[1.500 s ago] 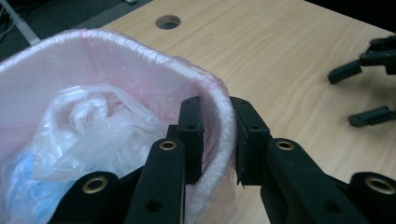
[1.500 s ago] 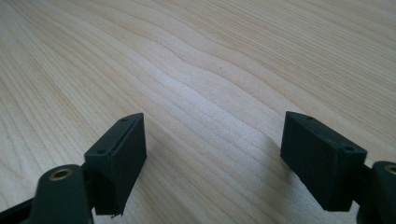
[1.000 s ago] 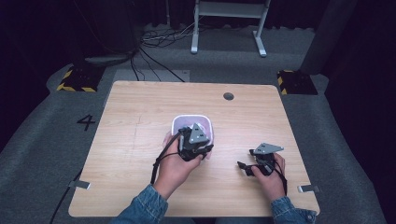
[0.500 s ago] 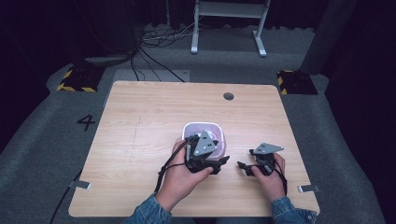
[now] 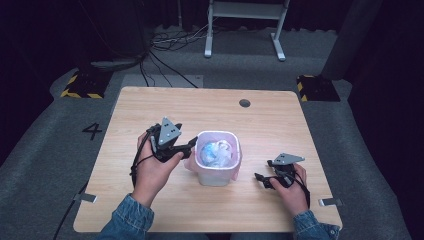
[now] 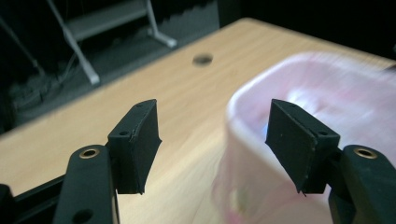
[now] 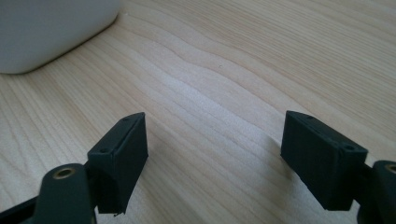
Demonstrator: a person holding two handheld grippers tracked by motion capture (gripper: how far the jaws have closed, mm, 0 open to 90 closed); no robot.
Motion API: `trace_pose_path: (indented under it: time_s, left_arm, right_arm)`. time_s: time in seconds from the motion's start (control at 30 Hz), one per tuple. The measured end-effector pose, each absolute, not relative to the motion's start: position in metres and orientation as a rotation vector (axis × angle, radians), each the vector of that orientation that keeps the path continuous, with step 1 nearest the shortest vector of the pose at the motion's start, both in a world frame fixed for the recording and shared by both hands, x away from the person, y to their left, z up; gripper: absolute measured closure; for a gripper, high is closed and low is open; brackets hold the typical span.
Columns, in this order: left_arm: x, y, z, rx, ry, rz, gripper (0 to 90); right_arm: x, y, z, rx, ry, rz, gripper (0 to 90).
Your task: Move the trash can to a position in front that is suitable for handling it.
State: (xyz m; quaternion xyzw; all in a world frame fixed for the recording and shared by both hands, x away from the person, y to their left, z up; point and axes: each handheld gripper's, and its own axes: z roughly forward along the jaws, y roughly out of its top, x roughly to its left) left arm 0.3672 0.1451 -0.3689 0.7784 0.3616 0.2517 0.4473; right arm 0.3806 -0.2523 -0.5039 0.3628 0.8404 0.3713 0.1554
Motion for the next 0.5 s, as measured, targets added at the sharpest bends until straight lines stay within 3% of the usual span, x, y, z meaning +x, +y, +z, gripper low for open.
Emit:
trace_pose_path:
  time_s: [0.2,0.33,0.5]
  left_arm:
    - [0.382,0.152,-0.411,1.947,0.99,0.52,35.2]
    - [0.385,0.143,-0.428,1.966,0.981,0.482,34.7]
    - [0.385,0.132,-0.439,1.988,0.958,0.509,36.0]
  right_arm:
    - [0.374,-0.251,-0.494,1.081,2.327,1.209,24.8]
    - [0.375,-0.239,-0.481,1.08,2.271,1.275,31.7]
    - [0.379,-0.217,-0.475,1.085,2.264,1.334,31.9]
